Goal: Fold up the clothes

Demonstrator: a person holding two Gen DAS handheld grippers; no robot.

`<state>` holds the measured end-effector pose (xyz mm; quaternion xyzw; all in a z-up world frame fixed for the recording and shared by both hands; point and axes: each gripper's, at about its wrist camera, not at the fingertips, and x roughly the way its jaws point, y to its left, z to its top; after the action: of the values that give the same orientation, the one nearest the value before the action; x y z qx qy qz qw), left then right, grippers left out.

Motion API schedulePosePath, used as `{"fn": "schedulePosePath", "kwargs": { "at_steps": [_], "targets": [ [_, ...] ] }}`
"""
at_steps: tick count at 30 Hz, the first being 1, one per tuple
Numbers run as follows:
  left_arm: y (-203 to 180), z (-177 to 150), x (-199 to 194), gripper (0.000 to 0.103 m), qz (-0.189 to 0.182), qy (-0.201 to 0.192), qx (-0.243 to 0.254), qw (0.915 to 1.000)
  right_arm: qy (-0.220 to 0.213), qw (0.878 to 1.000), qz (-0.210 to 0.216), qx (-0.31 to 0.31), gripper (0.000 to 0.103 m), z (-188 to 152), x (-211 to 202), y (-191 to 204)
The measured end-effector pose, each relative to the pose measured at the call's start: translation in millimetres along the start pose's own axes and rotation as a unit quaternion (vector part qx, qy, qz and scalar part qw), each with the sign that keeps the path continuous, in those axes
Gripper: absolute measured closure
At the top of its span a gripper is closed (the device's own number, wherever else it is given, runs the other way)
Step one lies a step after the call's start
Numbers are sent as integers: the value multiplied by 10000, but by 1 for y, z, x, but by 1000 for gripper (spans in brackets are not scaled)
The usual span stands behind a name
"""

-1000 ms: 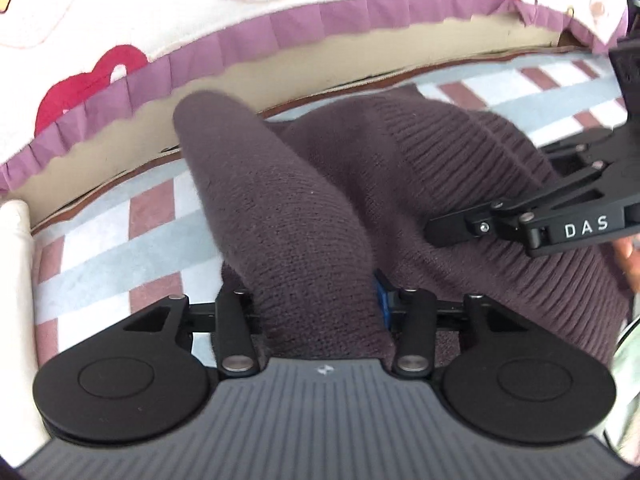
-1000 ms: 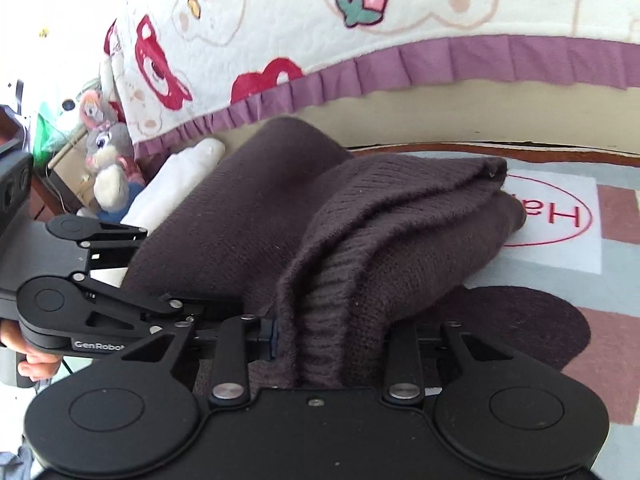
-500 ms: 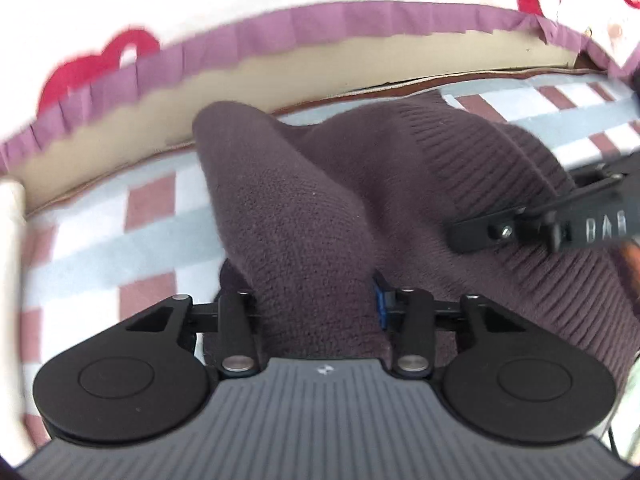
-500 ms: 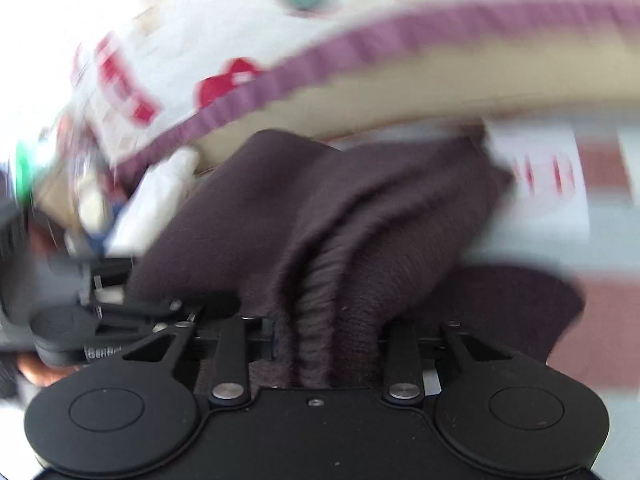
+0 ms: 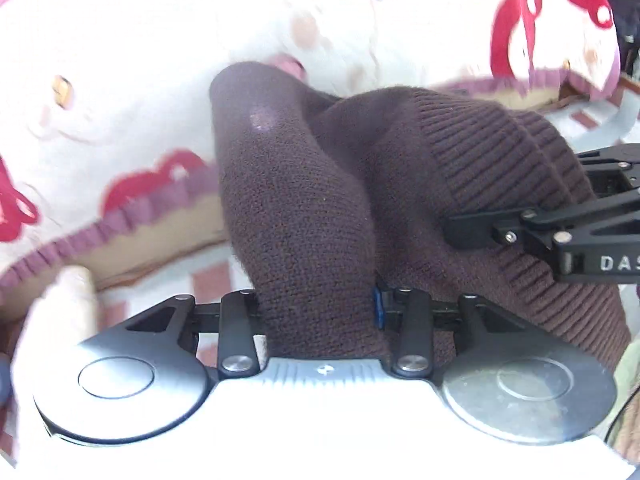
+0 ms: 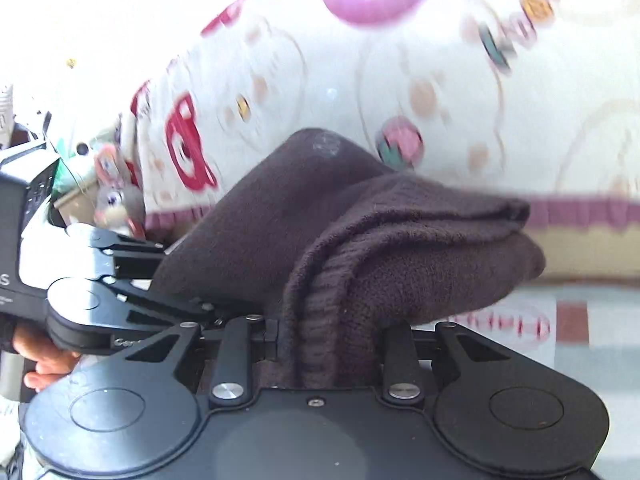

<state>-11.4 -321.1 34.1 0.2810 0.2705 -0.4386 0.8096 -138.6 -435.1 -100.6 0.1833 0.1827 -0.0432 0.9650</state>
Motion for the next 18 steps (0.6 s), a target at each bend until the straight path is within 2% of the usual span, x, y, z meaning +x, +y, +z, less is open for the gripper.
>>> {"fn": "schedulePosePath", "kwargs": {
  "at_steps": [4,8,11,14,18],
  "targets": [
    [43,23,-45,64,345,-49,290,9990,-333,9989,270,207,70,40,4,46],
    [103,40,-77,64,591,441,189,9971,-396,9981,474,11,70,71,18,113],
    [136,45,-103,64,790,638,47,9948,-342,9967,678,294,70,87,28,145],
    [153,32,-125,64,926,466,-169,9945,-300,9965,720,315,70,95,30,169],
    [170,4,-141,64,831,109,-449,9955,-223,9981,557,-105,70,103,31,205]
  ]
}}
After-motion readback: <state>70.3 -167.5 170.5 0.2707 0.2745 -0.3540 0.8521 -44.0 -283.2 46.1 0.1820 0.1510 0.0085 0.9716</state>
